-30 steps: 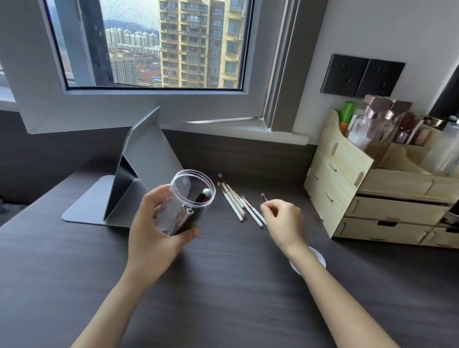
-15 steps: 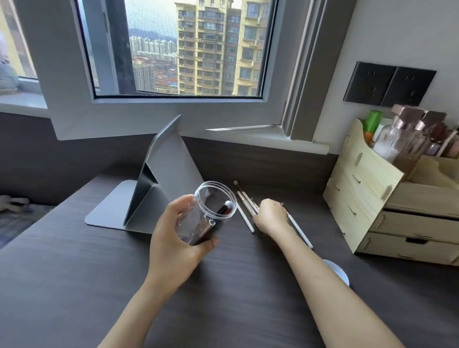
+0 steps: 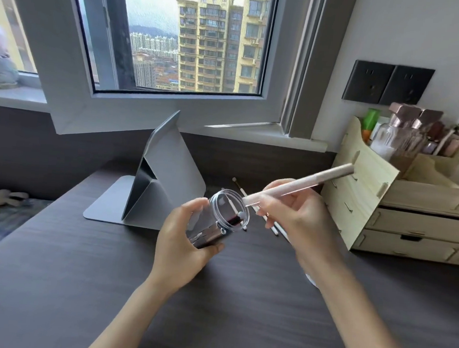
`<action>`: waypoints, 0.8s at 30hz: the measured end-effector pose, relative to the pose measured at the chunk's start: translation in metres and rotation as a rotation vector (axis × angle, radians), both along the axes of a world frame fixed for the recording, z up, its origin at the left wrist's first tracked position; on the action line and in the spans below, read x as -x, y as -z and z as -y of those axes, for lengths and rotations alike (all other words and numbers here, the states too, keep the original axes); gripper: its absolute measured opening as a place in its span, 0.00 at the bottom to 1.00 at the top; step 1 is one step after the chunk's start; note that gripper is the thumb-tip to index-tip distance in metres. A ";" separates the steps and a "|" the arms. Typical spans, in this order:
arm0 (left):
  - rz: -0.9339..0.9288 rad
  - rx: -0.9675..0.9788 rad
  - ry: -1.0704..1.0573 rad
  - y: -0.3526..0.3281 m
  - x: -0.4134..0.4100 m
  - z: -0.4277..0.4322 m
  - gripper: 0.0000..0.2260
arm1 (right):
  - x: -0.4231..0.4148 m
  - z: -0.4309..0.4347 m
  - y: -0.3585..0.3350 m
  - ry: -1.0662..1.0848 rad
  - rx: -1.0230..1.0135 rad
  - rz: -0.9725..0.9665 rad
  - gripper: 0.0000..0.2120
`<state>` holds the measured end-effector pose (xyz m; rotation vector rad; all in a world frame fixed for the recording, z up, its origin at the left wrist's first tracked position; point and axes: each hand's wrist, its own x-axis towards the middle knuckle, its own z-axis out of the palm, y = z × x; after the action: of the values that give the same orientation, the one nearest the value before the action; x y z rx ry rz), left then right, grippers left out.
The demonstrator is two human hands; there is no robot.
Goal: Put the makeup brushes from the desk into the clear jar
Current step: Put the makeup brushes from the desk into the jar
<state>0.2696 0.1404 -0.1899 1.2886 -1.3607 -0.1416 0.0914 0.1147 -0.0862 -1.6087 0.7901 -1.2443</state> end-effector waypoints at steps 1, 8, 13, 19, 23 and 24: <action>0.020 0.000 -0.002 0.000 0.001 -0.001 0.32 | -0.003 -0.004 0.003 0.061 0.135 -0.163 0.03; 0.086 0.024 0.008 -0.001 0.002 -0.003 0.34 | -0.009 -0.011 0.024 0.114 0.453 -0.625 0.19; 0.183 0.017 0.019 -0.001 0.003 -0.004 0.33 | -0.014 -0.008 0.027 0.128 0.380 -0.602 0.21; 0.114 0.002 -0.003 -0.003 0.002 -0.005 0.33 | -0.014 0.004 0.028 0.108 0.167 -0.327 0.07; 0.098 -0.002 -0.014 -0.005 0.001 -0.005 0.33 | -0.012 0.002 0.021 -0.036 0.130 -0.281 0.10; 0.087 -0.003 -0.015 -0.006 0.001 -0.005 0.33 | -0.011 0.003 0.021 -0.040 0.126 -0.234 0.12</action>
<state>0.2689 0.1453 -0.1843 1.3202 -1.4251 -0.0785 0.1026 0.1112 -0.1071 -1.8875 0.8325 -1.1090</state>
